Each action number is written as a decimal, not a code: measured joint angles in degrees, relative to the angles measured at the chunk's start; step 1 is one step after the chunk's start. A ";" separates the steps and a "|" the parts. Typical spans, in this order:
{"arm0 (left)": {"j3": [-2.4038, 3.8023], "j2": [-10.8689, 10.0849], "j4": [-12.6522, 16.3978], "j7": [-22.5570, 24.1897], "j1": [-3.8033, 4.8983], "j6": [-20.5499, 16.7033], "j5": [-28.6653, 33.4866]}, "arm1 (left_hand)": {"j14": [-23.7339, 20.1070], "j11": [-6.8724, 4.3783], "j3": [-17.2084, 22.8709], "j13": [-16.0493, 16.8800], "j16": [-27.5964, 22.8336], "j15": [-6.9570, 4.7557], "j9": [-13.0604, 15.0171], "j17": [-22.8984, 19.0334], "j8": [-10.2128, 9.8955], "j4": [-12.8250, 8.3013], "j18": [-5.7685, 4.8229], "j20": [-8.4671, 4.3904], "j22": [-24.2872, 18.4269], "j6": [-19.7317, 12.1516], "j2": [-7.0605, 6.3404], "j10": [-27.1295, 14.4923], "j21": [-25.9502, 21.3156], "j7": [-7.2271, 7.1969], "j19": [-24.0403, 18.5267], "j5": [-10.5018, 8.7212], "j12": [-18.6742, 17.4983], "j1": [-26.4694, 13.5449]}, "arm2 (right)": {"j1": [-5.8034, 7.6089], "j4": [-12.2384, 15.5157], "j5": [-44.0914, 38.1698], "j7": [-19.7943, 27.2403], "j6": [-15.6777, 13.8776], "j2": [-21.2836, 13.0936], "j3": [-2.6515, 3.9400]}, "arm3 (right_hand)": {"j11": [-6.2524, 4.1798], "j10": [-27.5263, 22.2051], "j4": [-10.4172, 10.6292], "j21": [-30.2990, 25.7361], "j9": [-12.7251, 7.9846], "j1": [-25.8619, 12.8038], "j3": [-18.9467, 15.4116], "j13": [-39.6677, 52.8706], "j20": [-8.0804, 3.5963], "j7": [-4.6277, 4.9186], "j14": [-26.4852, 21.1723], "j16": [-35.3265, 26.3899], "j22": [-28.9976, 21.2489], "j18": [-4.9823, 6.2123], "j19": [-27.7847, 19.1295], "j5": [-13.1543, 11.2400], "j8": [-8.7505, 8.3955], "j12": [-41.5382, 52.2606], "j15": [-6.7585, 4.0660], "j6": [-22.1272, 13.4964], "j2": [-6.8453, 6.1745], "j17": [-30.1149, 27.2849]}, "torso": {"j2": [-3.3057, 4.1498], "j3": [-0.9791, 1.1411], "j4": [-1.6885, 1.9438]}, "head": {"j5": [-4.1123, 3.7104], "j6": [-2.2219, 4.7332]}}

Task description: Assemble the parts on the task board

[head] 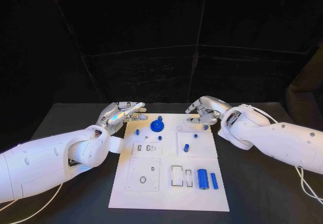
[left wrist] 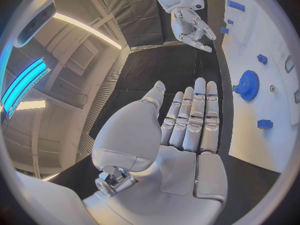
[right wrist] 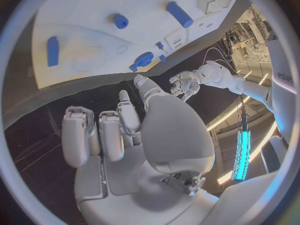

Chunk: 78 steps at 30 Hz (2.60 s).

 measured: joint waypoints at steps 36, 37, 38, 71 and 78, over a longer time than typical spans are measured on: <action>-0.02 0.34 -0.44 0.00 -0.15 0.26 0.00 | 0.00 0.00 0.33 0.02 -0.45 0.00 0.00 0.26 -0.22 -0.95 0.00 0.02 -0.11 0.00 -0.01 0.00 -0.41 0.00 0.40 0.00 0.00 0.55 | -4.61 -8.57 9.25 8.88 3.17 -3.47 -0.10 | 0.41 -1.22 -1.18 0.00 -0.45 0.82 -1.18 -2.36 0.00 0.66 0.00 -0.22 -0.01 0.00 0.00 -2.64 -0.90 -3.04 0.00 -2.90 -0.21 -0.01 | 0.07 0.55 -0.60 | -0.65 -0.21; -0.02 0.34 -0.46 0.00 -0.15 0.27 0.00 | 0.00 0.00 0.32 0.02 -0.45 0.00 0.00 0.26 -0.22 -0.95 0.00 0.02 -0.13 0.00 -0.01 0.00 -0.41 0.00 0.40 0.00 0.00 0.55 | -4.63 -8.76 9.21 8.89 3.19 -3.39 -0.09 | 0.42 -1.22 -1.18 0.00 -0.45 0.82 -1.18 -2.36 -0.01 0.66 0.00 -0.22 -0.01 0.00 0.00 -2.64 -0.90 -3.04 0.00 -2.90 -0.21 -0.02 | 0.07 0.55 -0.60 | -0.65 -0.24; -0.02 0.34 -0.48 0.00 -0.15 0.27 0.00 | 0.00 0.00 0.32 0.02 -0.45 0.00 0.00 0.26 -0.22 -0.95 0.00 0.02 -0.16 0.00 -0.01 0.00 -0.41 0.00 0.40 0.00 0.00 0.55 | -4.65 -8.89 9.18 8.89 3.20 -3.33 -0.09 | 0.42 -1.22 -1.18 0.00 -0.45 0.85 -1.18 -2.36 -0.01 0.66 0.00 -0.22 -0.01 0.00 0.00 -2.64 -0.90 -3.04 0.00 -2.90 -0.18 -0.02 | 0.07 0.54 -0.60 | -0.64 -0.25; -0.03 0.43 -0.69 -0.24 -0.24 0.33 -0.01 | 0.21 0.21 0.32 -0.02 -0.45 -0.20 0.00 0.31 -0.22 -0.94 0.00 0.03 -0.14 0.00 -0.01 0.21 -0.41 0.00 0.39 0.00 -0.23 0.55 | -4.73 -10.69 8.68 7.93 5.96 -1.11 -0.05 | 0.20 -1.00 -2.51 0.00 -0.25 3.05 -0.49 -2.15 -0.01 0.21 0.00 -0.22 -0.01 0.00 0.00 -8.66 0.59 -2.65 0.00 0.39 2.52 0.01 | 0.04 0.48 -0.60 | -0.61 -0.64; -0.03 0.43 -0.77 -0.52 -0.24 0.35 -0.01 | 0.20 0.21 0.32 -0.02 -0.45 -0.20 0.00 0.31 -0.21 -0.94 0.00 0.03 -0.19 0.00 -0.01 0.21 -0.41 0.00 0.39 0.00 -0.23 0.55 | -4.72 -10.75 8.60 7.26 5.97 -1.05 -0.05 | 0.20 -1.00 -2.66 0.00 -0.25 2.82 -0.34 -2.12 -0.01 -0.01 0.00 0.00 -0.01 0.00 0.00 -8.66 0.59 -2.65 0.00 0.22 2.75 0.01 | 0.03 0.51 -0.60 | -0.72 -0.71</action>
